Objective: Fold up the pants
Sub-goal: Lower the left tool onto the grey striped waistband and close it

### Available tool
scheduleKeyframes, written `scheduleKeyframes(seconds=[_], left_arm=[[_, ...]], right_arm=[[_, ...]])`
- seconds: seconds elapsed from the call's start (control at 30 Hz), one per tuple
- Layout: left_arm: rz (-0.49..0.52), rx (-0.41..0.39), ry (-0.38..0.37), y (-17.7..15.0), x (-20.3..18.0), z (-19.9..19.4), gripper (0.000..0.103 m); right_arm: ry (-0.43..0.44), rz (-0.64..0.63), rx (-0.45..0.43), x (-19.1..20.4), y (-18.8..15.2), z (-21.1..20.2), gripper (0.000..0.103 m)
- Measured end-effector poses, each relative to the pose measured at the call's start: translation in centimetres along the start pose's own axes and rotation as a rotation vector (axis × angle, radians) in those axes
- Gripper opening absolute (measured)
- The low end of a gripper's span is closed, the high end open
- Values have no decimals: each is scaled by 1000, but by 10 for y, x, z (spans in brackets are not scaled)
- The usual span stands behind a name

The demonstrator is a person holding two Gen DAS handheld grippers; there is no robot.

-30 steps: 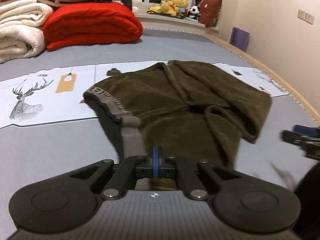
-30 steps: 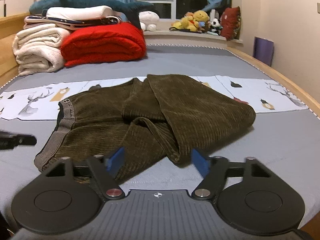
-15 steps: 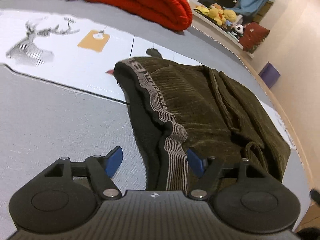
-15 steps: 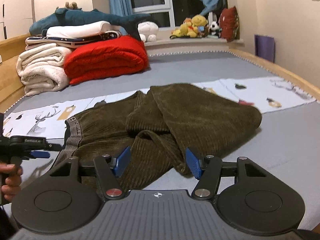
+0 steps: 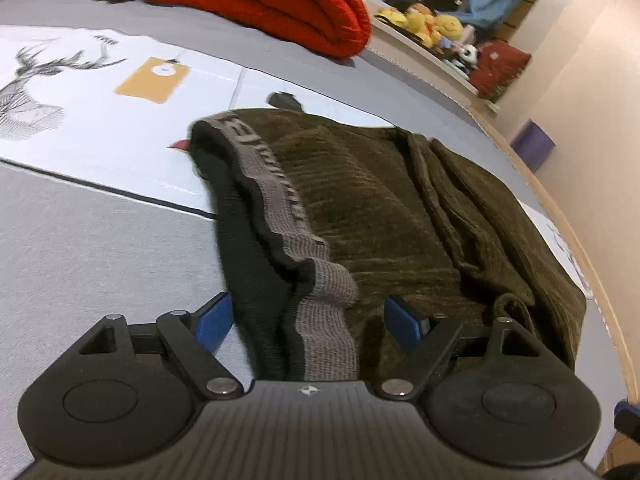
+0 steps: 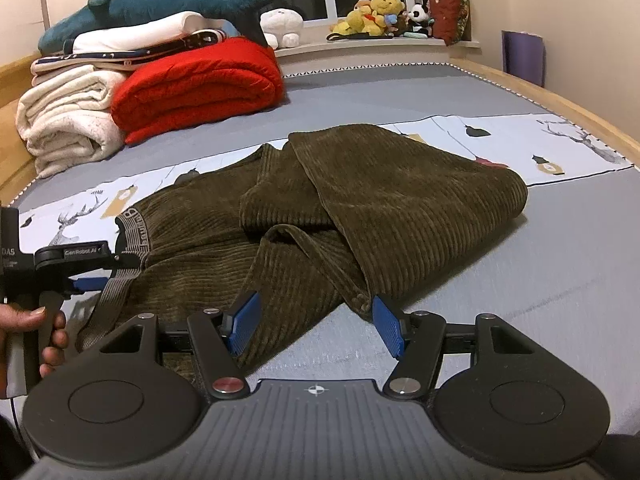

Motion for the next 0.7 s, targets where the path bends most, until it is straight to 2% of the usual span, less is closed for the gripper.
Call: scheduleKeyframes(seconds=[0.03,0.1,0.13,0.2,0.27,0.37,0.5,0.53,0.6,0.63,0.67,0.7], left_arm=[[21,2,12,0,-2,1,85],[57,7,52,0,-3,1,71],[77,15,83,0,-1,1,56],[78,16,74,1,3,0,49],[62,0,66,4,8,-5,32],[67,-32,42,9,8,-14,19],[21,-39,-4,12,11,-21,19],[-14,-32,-23,12,15,-22,23],[-104,5,-40,8,28,-18,41],[-156,23,-43,5,36,-16,55],[-200,31,-47,3,43,-14,63],[-246,31,-68,1,48,-13,63]], right_arm=[[1,-11,-4,2,-1,-1,64],[5,-43,-10,7,-3,-2,64],[10,-64,-9,10,-4,-2,64],[19,-93,-6,14,-5,-2,62],[17,-106,-5,16,-5,-2,59],[3,-101,-6,16,-1,-3,53],[-36,-80,-44,8,15,-11,53],[-45,-70,-58,5,22,-15,53],[-59,-54,-88,-4,37,-24,53],[-66,-48,-102,-8,44,-29,53],[-73,-42,-117,-13,52,-35,53],[-78,-34,-131,-19,59,-40,53]])
Point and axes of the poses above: each gripper's, at about its wrist camera, not at the fingertips, and z roughly the way its jaws point, x to its left, y to its top, the point moved 6 cm from there along z, roughly the way its jaws point, and after that the axes turned 14 degrees about z, right-handed, at the moved point
